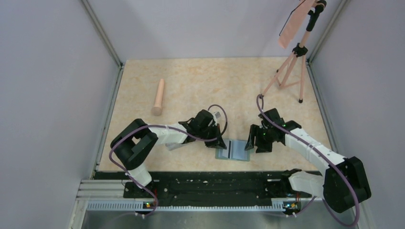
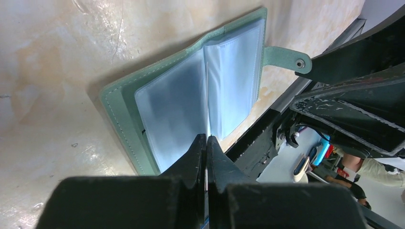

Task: Put the credit cards into the card holder
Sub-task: Insert the credit card into the card holder.

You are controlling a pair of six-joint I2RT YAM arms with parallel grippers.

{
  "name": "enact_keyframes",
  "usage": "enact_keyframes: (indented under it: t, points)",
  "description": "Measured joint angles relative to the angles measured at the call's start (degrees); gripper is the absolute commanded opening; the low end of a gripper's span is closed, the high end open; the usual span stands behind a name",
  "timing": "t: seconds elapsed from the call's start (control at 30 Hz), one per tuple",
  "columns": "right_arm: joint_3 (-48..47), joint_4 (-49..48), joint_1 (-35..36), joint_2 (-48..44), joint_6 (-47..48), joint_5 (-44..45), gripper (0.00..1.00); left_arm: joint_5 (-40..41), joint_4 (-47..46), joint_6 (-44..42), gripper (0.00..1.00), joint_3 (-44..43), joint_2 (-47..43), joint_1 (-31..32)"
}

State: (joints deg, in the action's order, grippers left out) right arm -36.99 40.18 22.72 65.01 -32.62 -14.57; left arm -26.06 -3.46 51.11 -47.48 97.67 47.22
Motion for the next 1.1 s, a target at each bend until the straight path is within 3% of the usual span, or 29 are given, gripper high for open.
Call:
enact_keyframes:
  t: [1.1]
  points:
    - [3.4,-5.0,-0.4,2.3,-1.7,0.3,0.51,-1.5,-5.1,4.8,0.0,-2.1,4.3,0.5]
